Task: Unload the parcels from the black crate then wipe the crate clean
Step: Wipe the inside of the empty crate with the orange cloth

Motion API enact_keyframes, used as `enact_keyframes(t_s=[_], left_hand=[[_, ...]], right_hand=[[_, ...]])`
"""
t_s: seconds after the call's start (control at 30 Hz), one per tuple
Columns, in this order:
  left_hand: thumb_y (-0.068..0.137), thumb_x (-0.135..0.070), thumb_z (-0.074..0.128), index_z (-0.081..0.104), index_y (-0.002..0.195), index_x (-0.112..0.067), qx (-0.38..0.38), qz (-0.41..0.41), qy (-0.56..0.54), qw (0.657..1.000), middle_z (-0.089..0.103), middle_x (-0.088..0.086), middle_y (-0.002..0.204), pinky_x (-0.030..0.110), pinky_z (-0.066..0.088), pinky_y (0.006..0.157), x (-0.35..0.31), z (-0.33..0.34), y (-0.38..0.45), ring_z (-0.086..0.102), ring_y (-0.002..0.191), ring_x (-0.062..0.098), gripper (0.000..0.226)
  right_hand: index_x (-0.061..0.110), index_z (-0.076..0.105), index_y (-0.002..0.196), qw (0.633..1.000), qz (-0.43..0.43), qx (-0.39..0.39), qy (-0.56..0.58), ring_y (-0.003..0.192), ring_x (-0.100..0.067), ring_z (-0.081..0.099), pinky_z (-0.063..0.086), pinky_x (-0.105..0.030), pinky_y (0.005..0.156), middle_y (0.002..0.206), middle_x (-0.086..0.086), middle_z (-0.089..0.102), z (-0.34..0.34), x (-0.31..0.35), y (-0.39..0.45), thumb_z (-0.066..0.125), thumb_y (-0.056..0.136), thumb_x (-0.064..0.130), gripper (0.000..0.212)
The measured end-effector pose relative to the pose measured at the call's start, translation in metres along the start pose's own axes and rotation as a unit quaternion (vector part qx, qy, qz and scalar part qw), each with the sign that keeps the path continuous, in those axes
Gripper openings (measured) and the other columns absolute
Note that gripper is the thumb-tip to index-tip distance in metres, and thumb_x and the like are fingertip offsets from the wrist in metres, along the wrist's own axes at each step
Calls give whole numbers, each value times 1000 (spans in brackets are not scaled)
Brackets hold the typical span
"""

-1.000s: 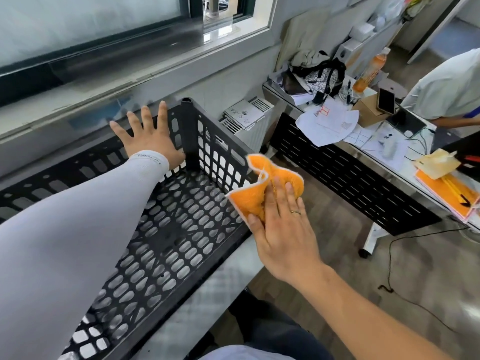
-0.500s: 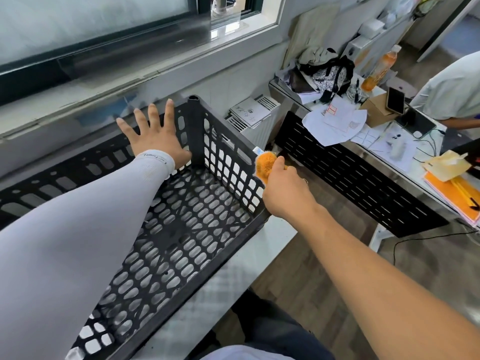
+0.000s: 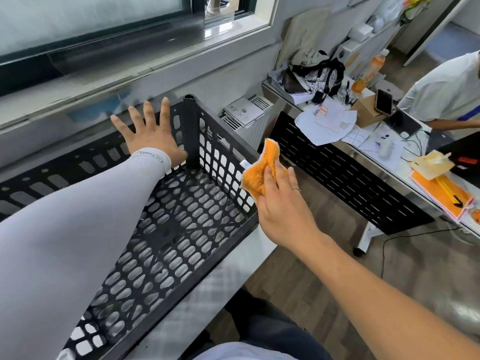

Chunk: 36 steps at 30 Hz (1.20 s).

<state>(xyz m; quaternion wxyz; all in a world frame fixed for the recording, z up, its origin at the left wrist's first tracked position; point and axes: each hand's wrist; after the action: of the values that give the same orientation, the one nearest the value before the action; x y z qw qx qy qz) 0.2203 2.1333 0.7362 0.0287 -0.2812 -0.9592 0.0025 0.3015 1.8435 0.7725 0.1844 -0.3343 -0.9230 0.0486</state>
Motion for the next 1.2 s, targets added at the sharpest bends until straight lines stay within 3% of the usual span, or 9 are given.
enact_keyframes(t_s=[0.13, 0.27, 0.43, 0.63, 0.8, 0.97, 1.1, 1.2], left_hand=[[81, -75, 56, -27, 158, -33, 6, 4, 2, 1000, -9, 10, 173, 74, -12, 115, 1, 1, -2, -11, 157, 41, 121], [82, -73, 58, -27, 158, -33, 11, 4, -5, 1000, -10, 10, 172, 74, -12, 115, 2, -1, -1, -11, 157, 41, 121], [81, -75, 56, -27, 158, -32, -2, 5, 4, 1000, -9, 10, 172, 75, -9, 116, 0, 2, 0, -9, 157, 42, 121], [80, -76, 56, -27, 158, -32, -12, 4, 9, 1000, -8, 10, 172, 76, -7, 117, 1, 6, 4, -8, 157, 43, 123], [80, -75, 57, -27, 158, -32, -10, 2, 12, 1000, -9, 11, 172, 75, -10, 115, 2, 6, 3, -10, 157, 43, 123], [79, -73, 60, -27, 158, -32, -13, -2, 20, 1000, -8, 11, 172, 76, -9, 116, 1, 6, 5, -10, 157, 43, 124], [78, -71, 62, -27, 158, -33, -12, -6, 17, 1000, -10, 11, 172, 76, -8, 117, -1, 6, 5, -10, 157, 43, 126], [78, -69, 63, -28, 158, -33, -9, -7, 16, 1000, -10, 11, 172, 76, -8, 117, -1, 6, 4, -11, 157, 43, 126]], right_hand=[[13, 2, 165, 1000, -13, -22, -16, 155, -32, -22, -8, -46, 128, 172, -2, -14, 8, 2, -17, 24, 108, 48, 70], [17, 5, 164, 999, -39, -31, -17, 154, -29, -27, -8, -47, 127, 172, 2, -11, 20, 11, -36, 2, 96, 61, 82], [25, -7, 162, 997, -69, -39, -10, 153, -20, -30, -16, -38, 123, 170, 8, -17, 34, 12, -52, 5, 100, 60, 72], [13, 31, 161, 990, -108, -92, 7, 158, -23, 5, 15, -45, 128, 168, 0, 22, 20, -22, -25, 22, 105, 47, 65], [11, 33, 160, 985, -131, -107, 21, 158, -19, 10, 17, -33, 124, 167, 1, 25, 15, -42, -10, 24, 104, 43, 65], [7, 35, 158, 976, -169, -136, 33, 157, -24, 19, 31, -49, 123, 164, -5, 33, 9, -44, -12, 26, 109, 43, 61], [12, 30, 157, 959, -257, -119, 29, 157, -30, 18, 23, -59, 124, 164, -4, 35, 27, -26, -42, 25, 112, 43, 55], [16, 32, 157, 965, -237, -112, 25, 159, -27, 10, 19, -59, 125, 167, -3, 30, 45, -8, -64, 32, 112, 42, 52]])
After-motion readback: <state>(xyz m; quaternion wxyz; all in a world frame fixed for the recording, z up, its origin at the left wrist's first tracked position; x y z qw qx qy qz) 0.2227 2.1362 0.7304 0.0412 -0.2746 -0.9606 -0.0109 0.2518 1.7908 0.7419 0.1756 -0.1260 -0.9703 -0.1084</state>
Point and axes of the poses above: each hand's wrist, its own y-axis towards the middle knuckle, its own z-axis out of the palm, x = y × z
